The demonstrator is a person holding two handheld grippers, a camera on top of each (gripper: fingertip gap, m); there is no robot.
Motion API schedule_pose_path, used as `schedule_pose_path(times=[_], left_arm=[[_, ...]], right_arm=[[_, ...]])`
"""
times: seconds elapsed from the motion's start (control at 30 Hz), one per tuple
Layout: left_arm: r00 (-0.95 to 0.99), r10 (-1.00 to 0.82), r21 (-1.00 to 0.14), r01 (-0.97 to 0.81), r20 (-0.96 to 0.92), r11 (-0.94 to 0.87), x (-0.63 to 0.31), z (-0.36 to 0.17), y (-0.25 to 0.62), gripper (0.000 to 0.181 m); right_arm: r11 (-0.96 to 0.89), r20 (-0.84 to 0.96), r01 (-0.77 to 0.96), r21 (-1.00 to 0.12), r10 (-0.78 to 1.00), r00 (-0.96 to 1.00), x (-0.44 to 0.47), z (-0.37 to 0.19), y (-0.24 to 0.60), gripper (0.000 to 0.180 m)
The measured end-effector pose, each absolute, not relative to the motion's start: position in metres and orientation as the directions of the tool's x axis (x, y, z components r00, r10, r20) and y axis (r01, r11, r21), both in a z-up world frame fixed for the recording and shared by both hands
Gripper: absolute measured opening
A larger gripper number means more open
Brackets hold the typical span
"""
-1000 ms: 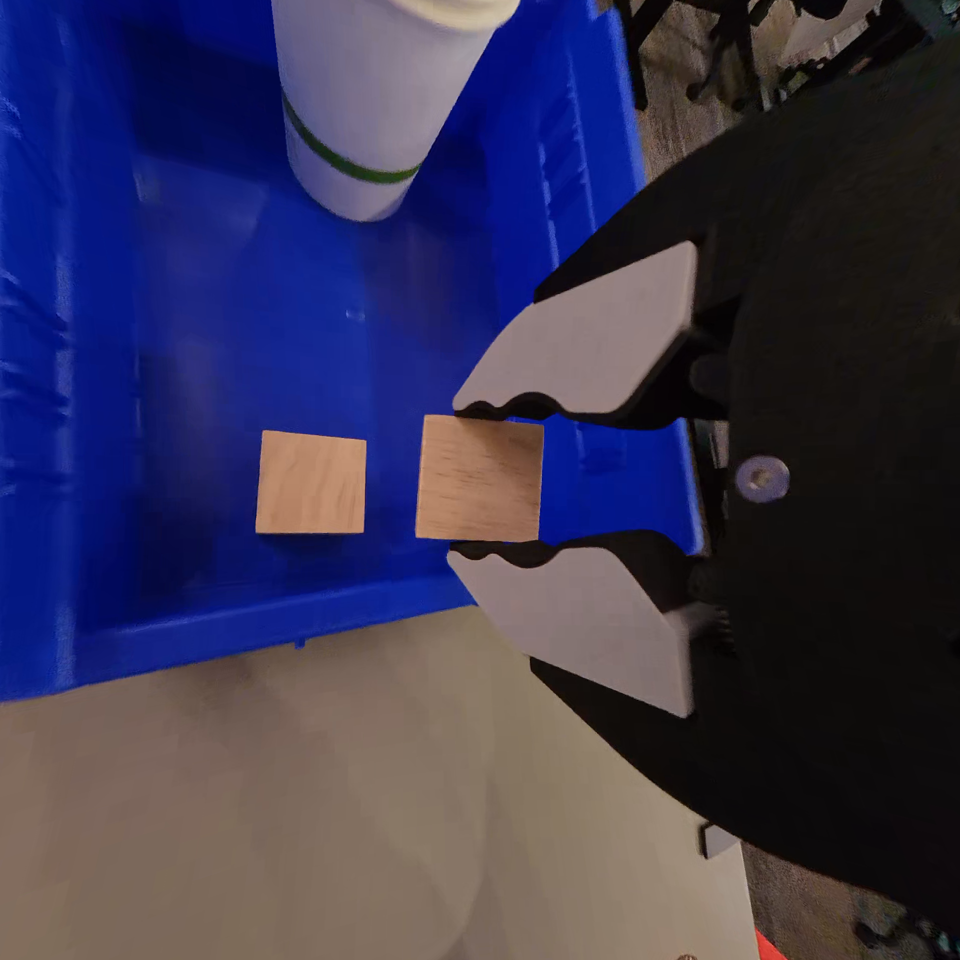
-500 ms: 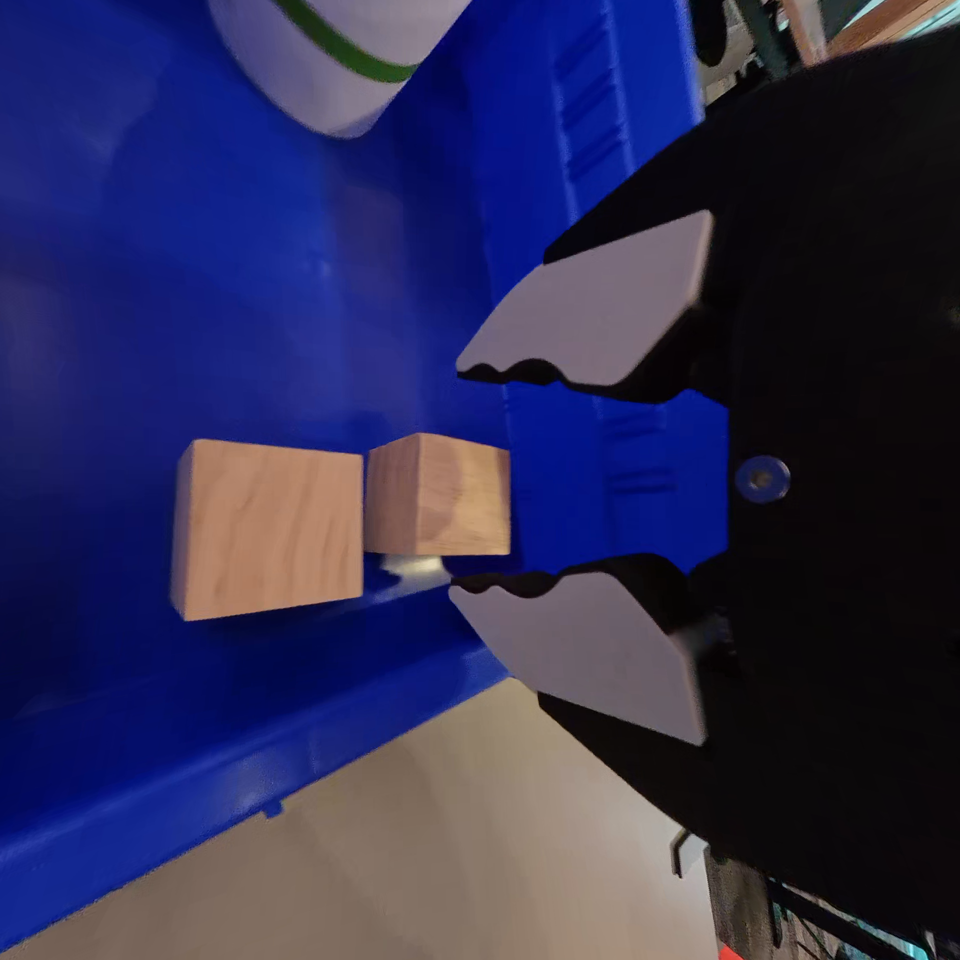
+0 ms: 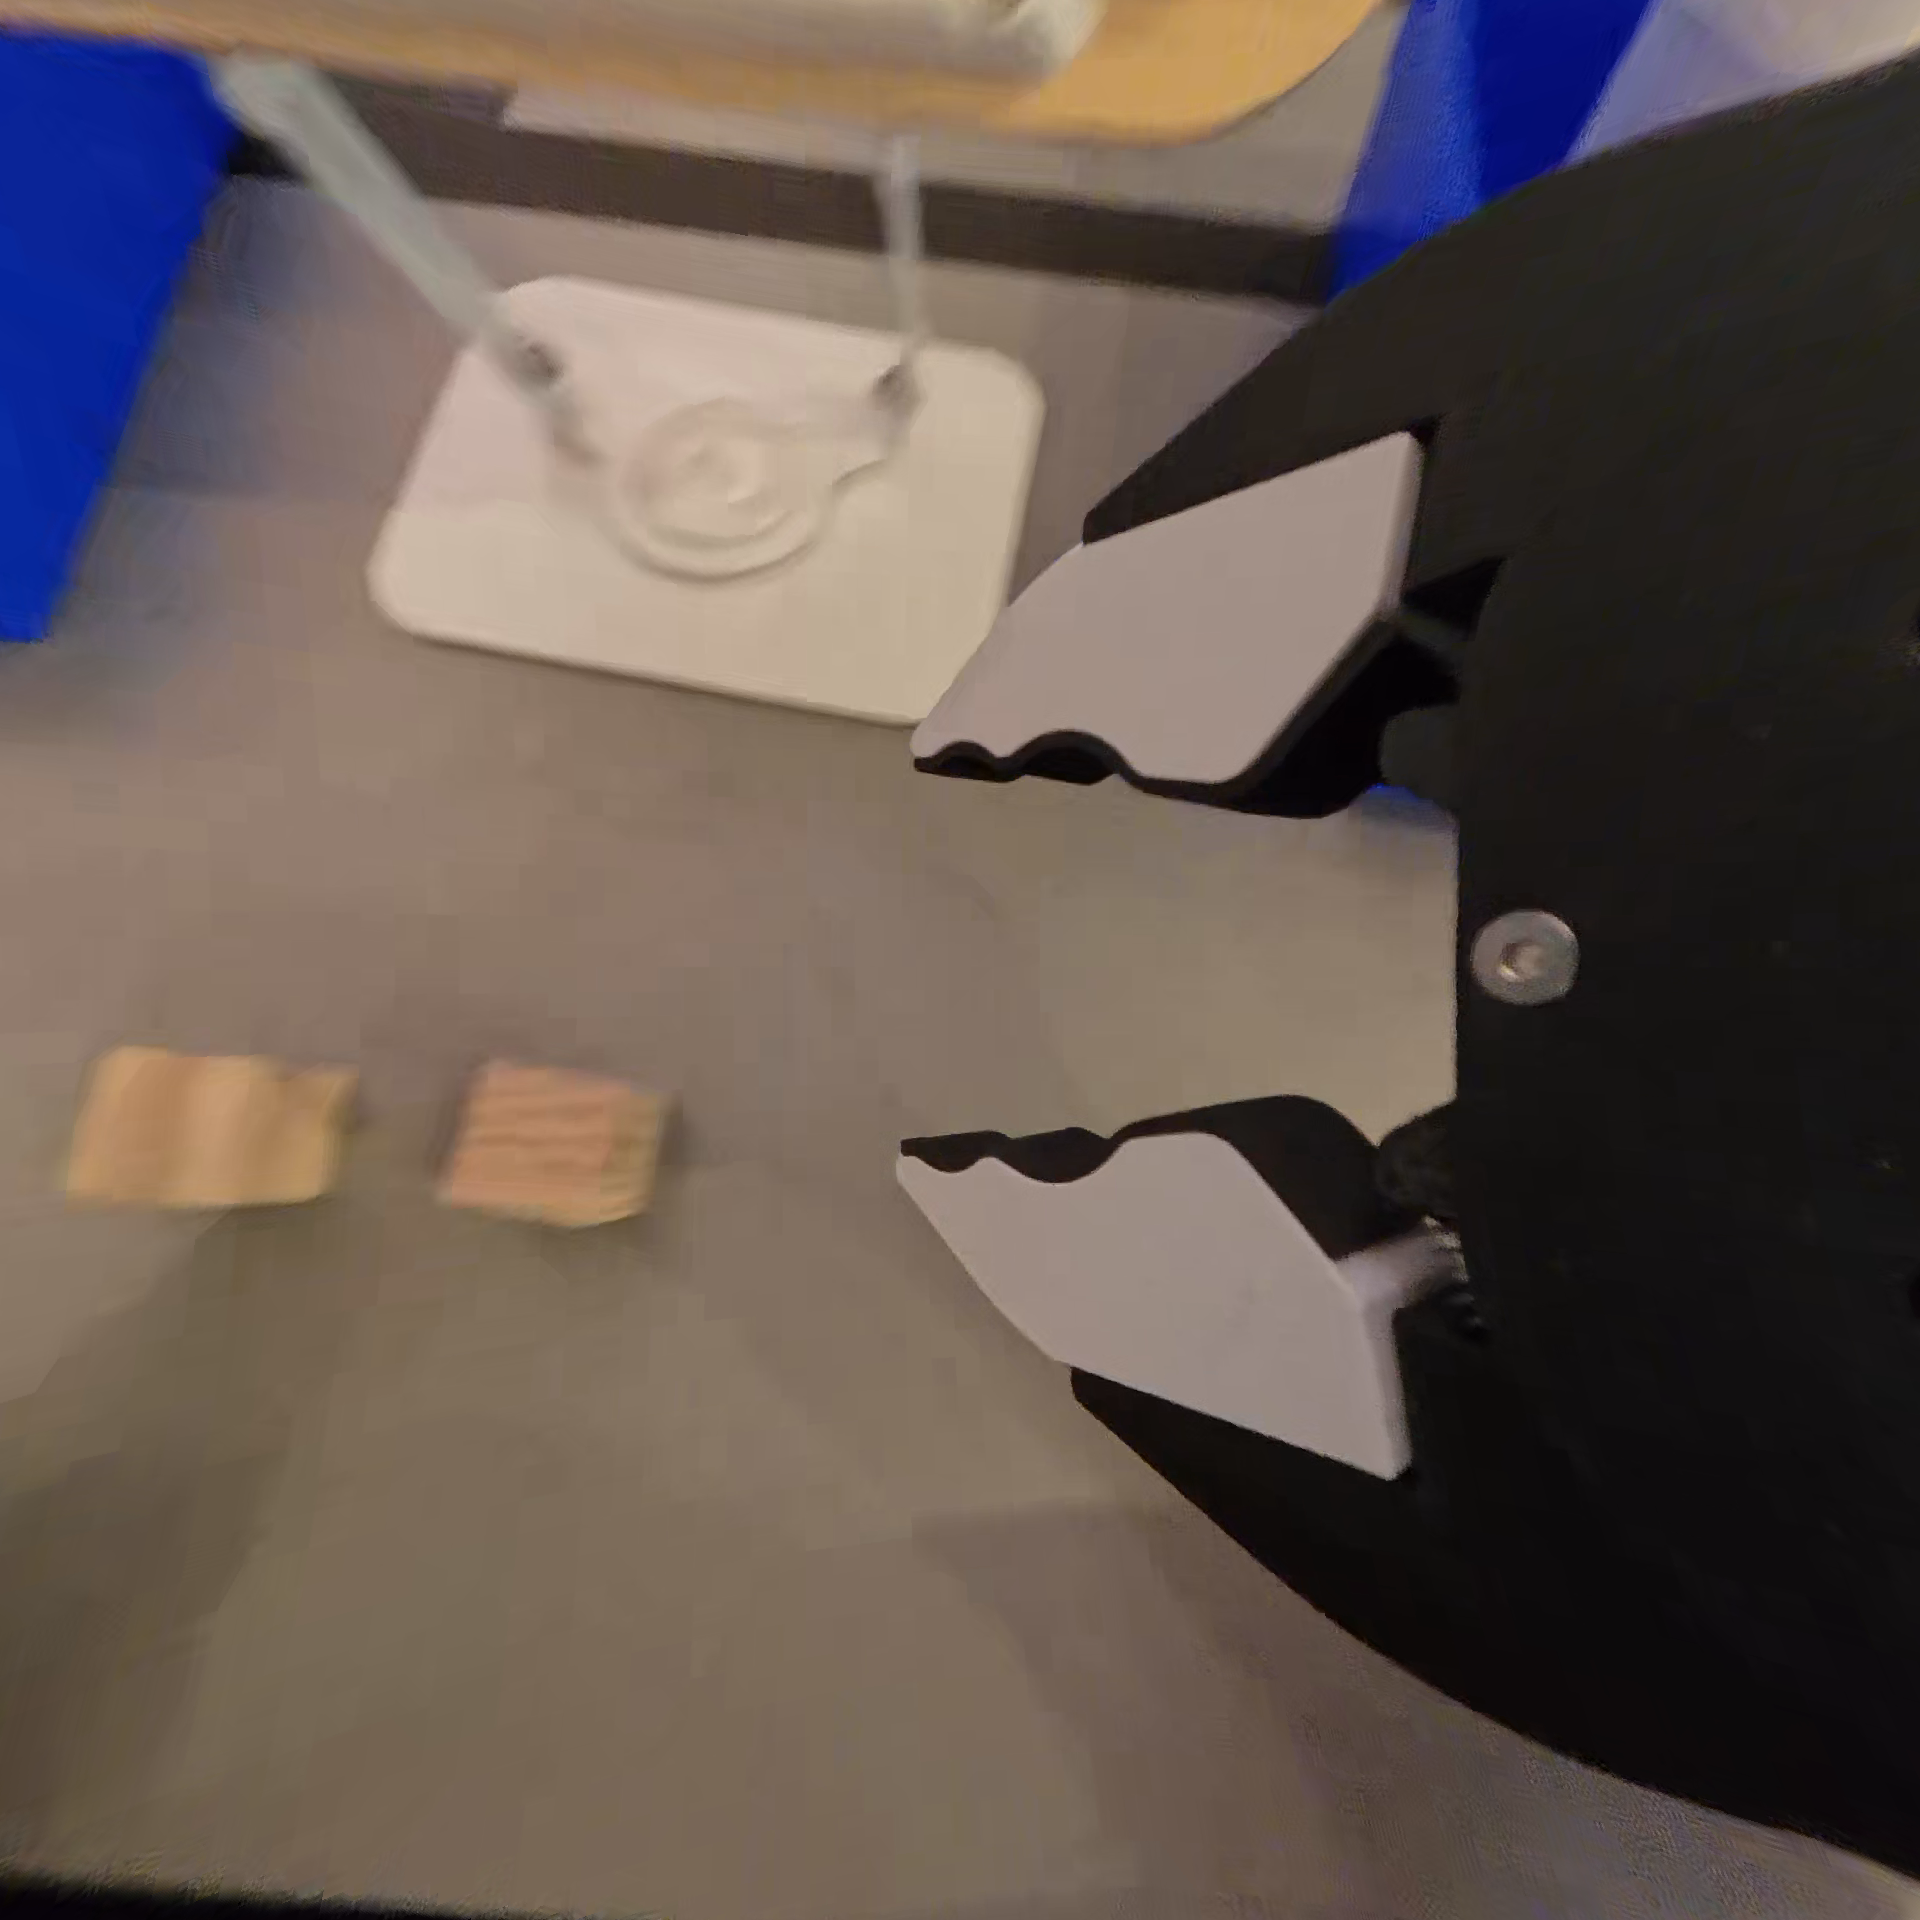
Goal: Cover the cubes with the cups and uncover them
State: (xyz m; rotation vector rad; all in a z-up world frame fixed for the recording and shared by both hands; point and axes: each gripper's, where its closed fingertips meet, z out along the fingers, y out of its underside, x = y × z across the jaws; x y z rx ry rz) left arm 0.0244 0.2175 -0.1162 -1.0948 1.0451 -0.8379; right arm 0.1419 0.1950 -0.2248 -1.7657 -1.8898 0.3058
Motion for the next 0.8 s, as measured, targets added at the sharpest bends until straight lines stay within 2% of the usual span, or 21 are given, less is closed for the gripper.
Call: schedule_pose_path(times=[0.1,0.23,0.37,0.43,0.5,0.6,0.7,0.8], left_arm=[[0.308,-0.92,-0.962,0.04,-0.245,0.269,0.022,-0.115,0.216,0.0],[0.314,-0.916,-0.959,0.048,-0.249,0.278,0.016,-0.111,0.215,0.0],[0.322,-0.913,-0.956,0.065,-0.25,0.285,0.01,-0.106,0.213,0.0],[0.323,-0.913,-0.956,0.071,-0.248,0.285,0.009,-0.105,0.213,0.0],[0.319,-0.915,-0.956,0.073,-0.248,0.285,0.009,-0.105,0.212,0.0],[0.318,-0.914,-0.955,0.066,-0.254,0.288,0.011,-0.106,0.212,0.0],[0.319,-0.915,-0.956,0.072,-0.248,0.284,0.01,-0.106,0.212,0.0],[0.315,-0.918,-0.956,0.086,-0.241,0.28,0.009,-0.104,0.212,0.0]], right_arm=[[0.114,0.193,0.86,-0.497,0.981,-0.018,0.102,-0.263,0.182,0.078],[0.006,0.076,0.857,-0.515,0.996,0.039,0.067,-0.307,0.176,0.09],[-0.049,0.024,0.834,-0.549,0.997,0.075,0.041,-0.322,0.169,0.081],[-0.041,0.048,0.857,-0.513,0.996,0.076,0.038,-0.332,0.168,0.074],[0.0,0.08,0.868,-0.497,0.996,0.046,0.036,-0.336,0.167,0.046],[0.043,0.082,0.838,-0.545,0.997,0.003,0.039,-0.315,0.163,0.046],[0.09,0.108,0.785,-0.613,0.994,-0.029,0.072,-0.262,0.171,0.046],[0.096,0.196,0.798,-0.594,0.98,0.029,0.143,-0.209,0.211,0.046]])
